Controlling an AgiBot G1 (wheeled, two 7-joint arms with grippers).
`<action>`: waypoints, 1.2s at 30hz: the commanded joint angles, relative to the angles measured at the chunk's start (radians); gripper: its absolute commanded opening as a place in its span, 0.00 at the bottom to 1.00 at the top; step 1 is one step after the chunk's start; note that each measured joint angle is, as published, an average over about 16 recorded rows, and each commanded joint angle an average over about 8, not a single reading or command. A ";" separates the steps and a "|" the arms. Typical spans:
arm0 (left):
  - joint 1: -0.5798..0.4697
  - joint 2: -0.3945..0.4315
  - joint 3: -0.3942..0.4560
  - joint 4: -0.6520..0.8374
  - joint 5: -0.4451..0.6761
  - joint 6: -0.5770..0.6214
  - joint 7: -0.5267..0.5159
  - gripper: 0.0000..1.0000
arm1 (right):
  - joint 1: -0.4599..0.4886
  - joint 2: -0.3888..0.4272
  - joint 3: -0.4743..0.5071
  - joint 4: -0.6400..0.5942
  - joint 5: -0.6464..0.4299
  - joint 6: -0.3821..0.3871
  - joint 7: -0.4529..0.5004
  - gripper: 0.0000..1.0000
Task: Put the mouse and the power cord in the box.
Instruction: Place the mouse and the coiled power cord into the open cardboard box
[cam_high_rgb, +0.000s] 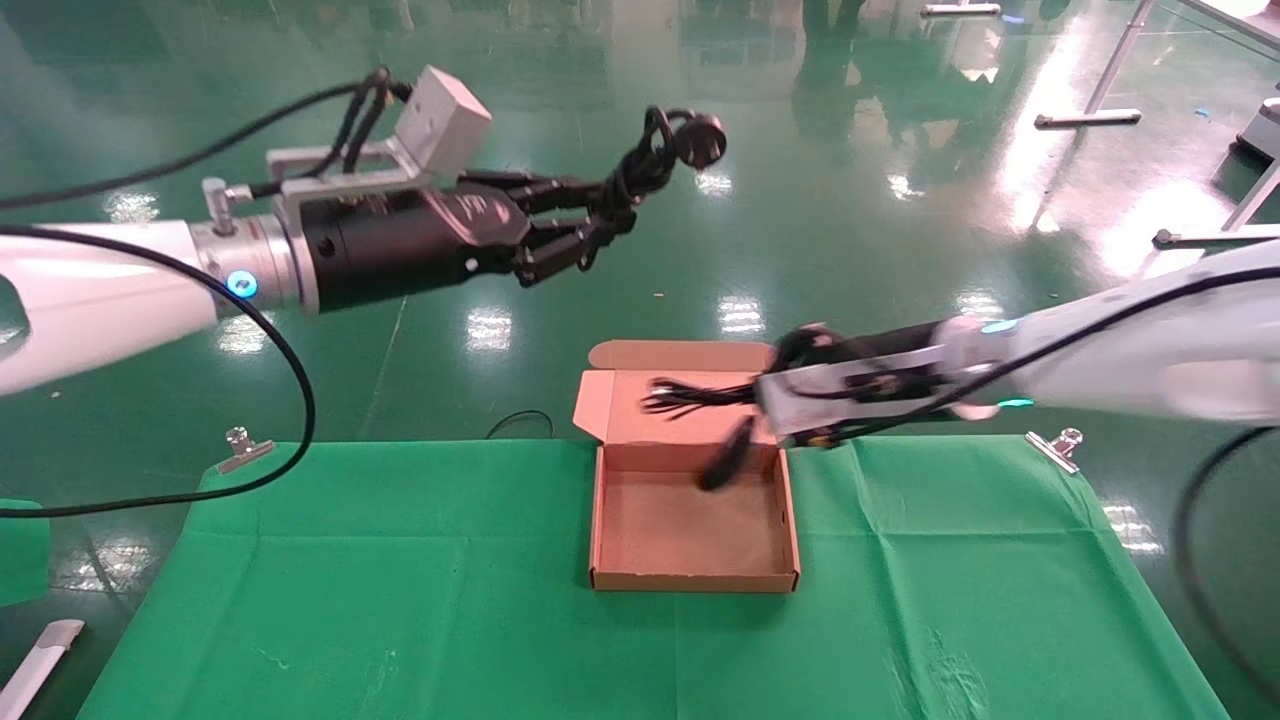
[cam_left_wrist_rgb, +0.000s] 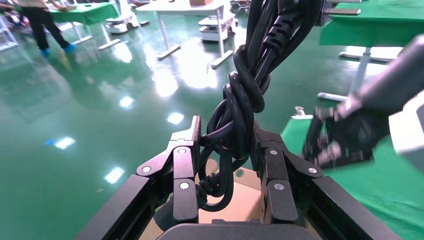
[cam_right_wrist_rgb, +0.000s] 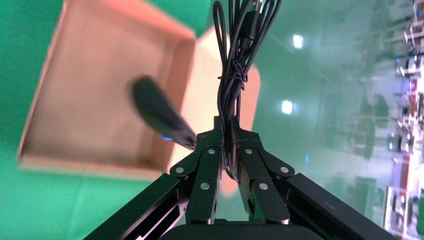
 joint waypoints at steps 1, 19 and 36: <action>-0.029 0.008 -0.004 0.039 -0.011 -0.007 0.030 0.00 | -0.012 -0.043 0.002 -0.018 0.004 0.024 -0.003 0.00; -0.082 -0.066 0.005 0.275 -0.022 0.080 0.213 0.00 | -0.128 -0.121 -0.083 -0.054 0.046 0.121 0.127 0.00; -0.051 -0.003 0.057 0.166 0.053 0.011 0.254 0.00 | -0.149 -0.118 -0.152 -0.075 0.045 0.214 0.203 1.00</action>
